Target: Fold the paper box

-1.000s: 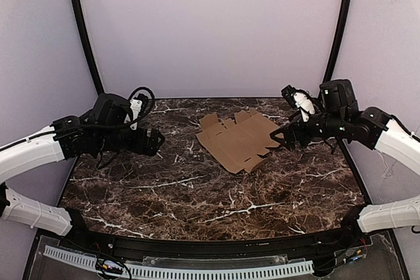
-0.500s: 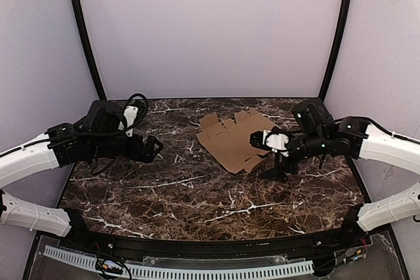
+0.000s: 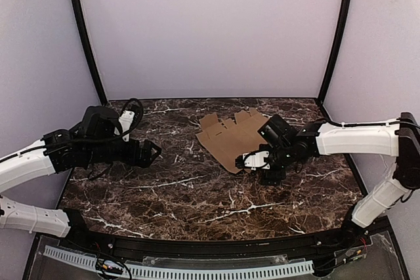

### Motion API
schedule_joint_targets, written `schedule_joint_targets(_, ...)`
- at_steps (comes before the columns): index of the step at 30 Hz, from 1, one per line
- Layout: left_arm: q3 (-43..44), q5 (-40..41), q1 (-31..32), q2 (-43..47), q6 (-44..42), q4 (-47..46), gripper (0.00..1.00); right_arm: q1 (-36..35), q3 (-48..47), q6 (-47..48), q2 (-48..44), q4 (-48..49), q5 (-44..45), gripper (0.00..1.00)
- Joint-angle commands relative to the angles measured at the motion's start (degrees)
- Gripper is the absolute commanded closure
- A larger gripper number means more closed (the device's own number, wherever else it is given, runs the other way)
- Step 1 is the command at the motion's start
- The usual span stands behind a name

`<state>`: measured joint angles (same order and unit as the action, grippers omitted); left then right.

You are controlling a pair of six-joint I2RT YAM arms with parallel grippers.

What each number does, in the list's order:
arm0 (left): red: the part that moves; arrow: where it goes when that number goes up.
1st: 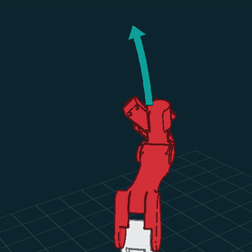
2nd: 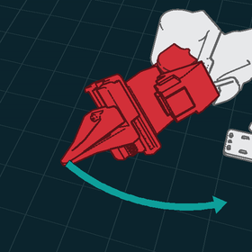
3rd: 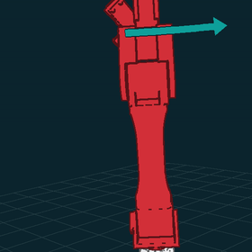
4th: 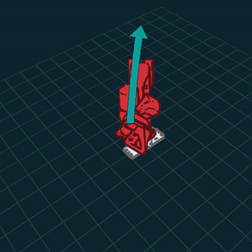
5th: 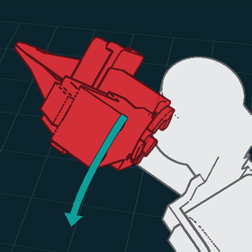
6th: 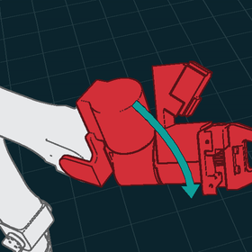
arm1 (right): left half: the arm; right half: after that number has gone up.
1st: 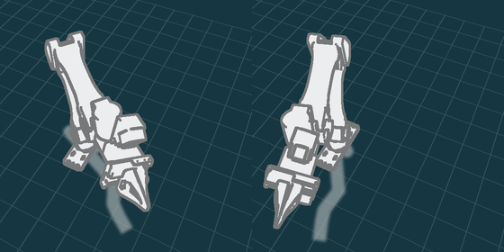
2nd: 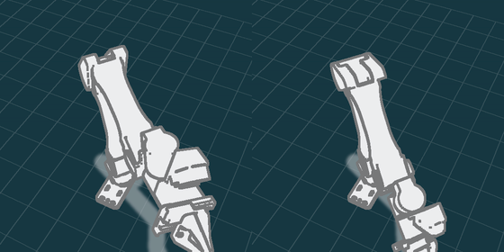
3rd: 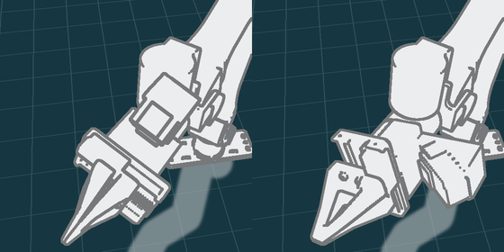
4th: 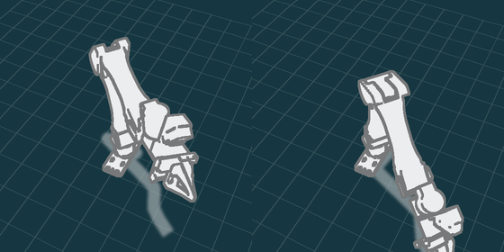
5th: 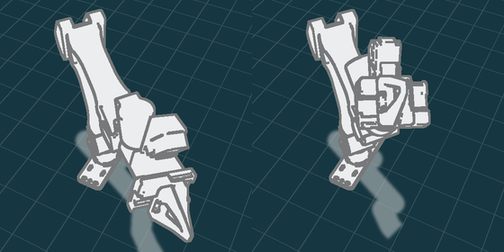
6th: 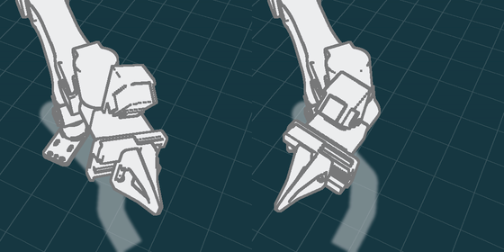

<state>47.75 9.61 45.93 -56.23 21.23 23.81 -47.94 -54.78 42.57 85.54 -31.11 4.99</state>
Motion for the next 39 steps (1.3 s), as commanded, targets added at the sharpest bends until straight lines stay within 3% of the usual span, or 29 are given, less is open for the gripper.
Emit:
schedule_joint_targets(1,-1.4,-1.1,0.3,1.4,0.2,-0.4,0.00,0.7,-3.1,2.3,2.8,3.2,3.1,0.17)
schedule_joint_targets(20,-1.3,-0.3,0.3,2.5,-0.6,0.2,0.00,2.2,-5.9,2.6,10.2,3.9,2.6,0.59)
schedule_joint_targets(28,-0.8,0.2,0.3,2.8,-0.7,0.8,0.00,1.7,-8.0,1.7,10.7,1.8,1.1,1.00)
schedule_joint_targets(33,-0.5,1.3,0.3,3.9,-0.8,1.6,0.00,-0.2,-9.6,-0.1,10.6,0.2,0.7,1.00)
schedule_joint_targets(39,0.0,1.9,0.3,5.3,-1.1,2.4,0.00,-3.2,-17.1,-9.7,13.7,-3.9,0.3,1.00)
